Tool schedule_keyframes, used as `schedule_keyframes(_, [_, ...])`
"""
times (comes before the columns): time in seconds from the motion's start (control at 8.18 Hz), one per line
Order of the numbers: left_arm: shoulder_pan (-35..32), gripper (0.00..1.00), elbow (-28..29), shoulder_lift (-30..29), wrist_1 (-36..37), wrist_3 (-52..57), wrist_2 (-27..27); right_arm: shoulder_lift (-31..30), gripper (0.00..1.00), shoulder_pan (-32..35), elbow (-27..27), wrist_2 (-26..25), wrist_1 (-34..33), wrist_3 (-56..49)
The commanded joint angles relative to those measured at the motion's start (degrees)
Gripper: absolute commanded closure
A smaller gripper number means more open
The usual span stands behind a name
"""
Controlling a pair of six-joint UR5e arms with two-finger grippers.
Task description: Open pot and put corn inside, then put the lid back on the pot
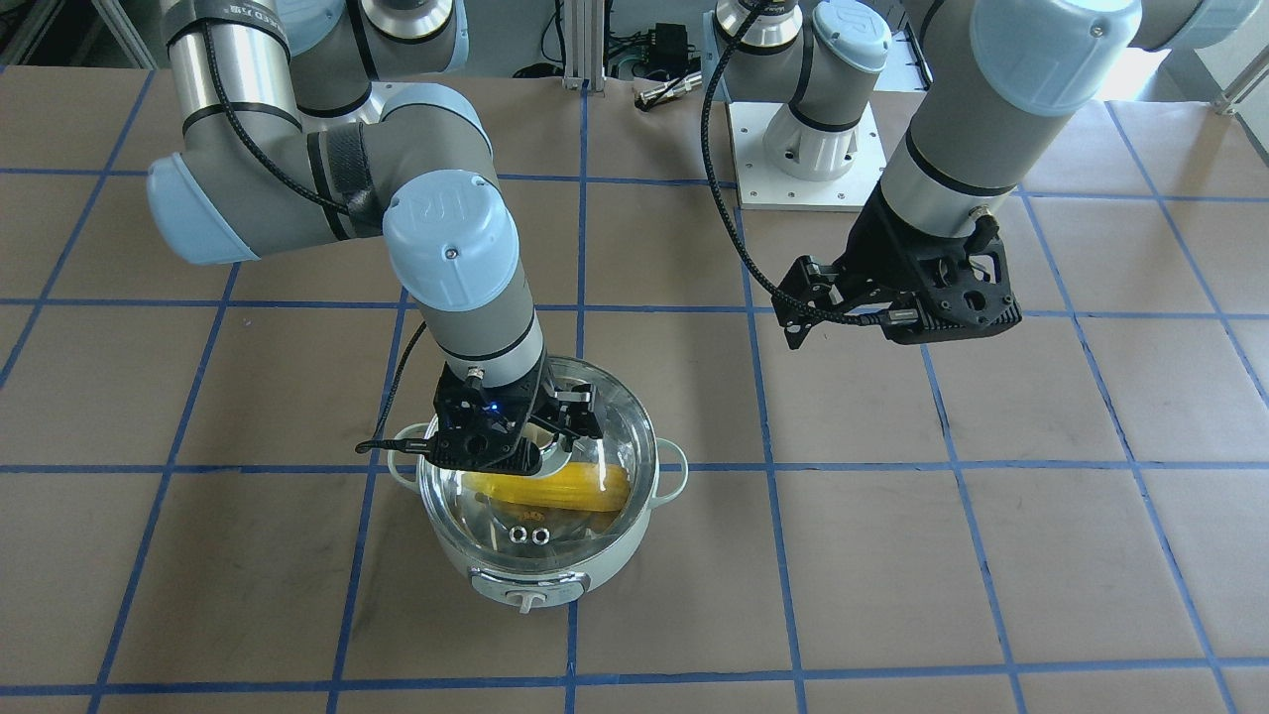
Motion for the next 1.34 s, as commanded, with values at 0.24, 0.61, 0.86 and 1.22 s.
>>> schedule_keyframes(0.24, [-0.1,0.00,-0.2,0.0,0.0,0.0,-1.7,0.0,0.18,0.0,0.3,0.0,0.1,-0.2])
schedule_keyframes(0.61, [-0.2,0.00,0.0,-0.1,0.0,0.0,-1.8,-0.6,0.26,-0.2,-0.6,-1.1,0.1,-0.4])
schedule_keyframes(0.86, [-0.2,0.00,-0.1,-0.2,0.0,0.0,-1.9,-0.7,0.30,-0.4,-0.6,-1.1,0.1,-0.5])
schedule_keyframes(1.22, [-0.2,0.00,-0.2,-0.3,0.0,0.0,-1.9,-0.8,0.53,-0.7,-0.9,-1.0,-1.3,-1.1])
